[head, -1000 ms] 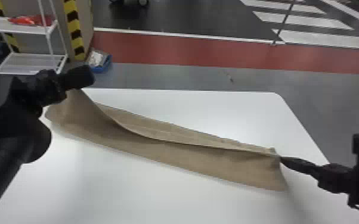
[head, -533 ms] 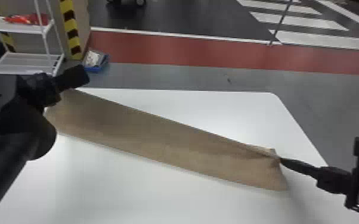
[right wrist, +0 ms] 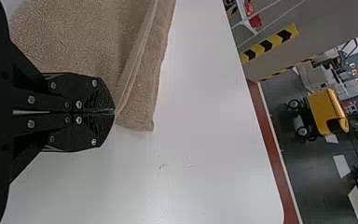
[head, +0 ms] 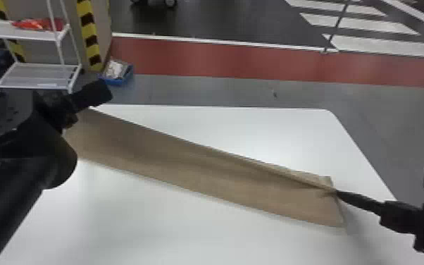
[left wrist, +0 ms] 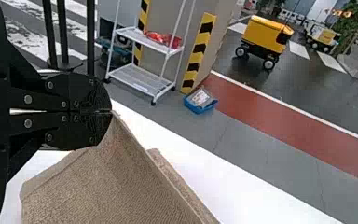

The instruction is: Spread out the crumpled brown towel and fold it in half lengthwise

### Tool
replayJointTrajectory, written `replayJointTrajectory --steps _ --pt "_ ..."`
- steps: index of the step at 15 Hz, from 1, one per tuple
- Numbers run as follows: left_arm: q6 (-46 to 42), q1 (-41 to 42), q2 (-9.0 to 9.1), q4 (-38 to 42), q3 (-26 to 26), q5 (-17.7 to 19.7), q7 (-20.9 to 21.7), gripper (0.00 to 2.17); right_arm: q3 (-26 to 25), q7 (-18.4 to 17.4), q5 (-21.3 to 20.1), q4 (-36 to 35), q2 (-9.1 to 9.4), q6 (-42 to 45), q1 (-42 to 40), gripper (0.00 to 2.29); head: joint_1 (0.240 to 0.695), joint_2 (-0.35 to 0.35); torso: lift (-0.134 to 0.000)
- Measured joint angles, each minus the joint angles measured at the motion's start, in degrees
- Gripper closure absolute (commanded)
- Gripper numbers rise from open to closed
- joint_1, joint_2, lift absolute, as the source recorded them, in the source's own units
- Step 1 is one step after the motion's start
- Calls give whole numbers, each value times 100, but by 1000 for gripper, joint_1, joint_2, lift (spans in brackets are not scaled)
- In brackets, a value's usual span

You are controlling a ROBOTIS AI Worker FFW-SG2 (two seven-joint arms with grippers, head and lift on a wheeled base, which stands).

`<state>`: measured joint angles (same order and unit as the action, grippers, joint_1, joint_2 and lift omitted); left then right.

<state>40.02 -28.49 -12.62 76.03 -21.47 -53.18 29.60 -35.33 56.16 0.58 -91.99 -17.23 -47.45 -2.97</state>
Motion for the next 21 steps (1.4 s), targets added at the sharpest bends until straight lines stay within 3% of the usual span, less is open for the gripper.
replayJointTrajectory --steps 9,21 --pt "-69 -159 154 -159 -171 14 -81 1878 -159 -17 451 6 51 -460 173 1315 695 -196 -123" --pt "-86 -444 385 -491 -257 33 -167 1878 -311 -304 646 294 34 -829 606 1315 695 -219 -123"
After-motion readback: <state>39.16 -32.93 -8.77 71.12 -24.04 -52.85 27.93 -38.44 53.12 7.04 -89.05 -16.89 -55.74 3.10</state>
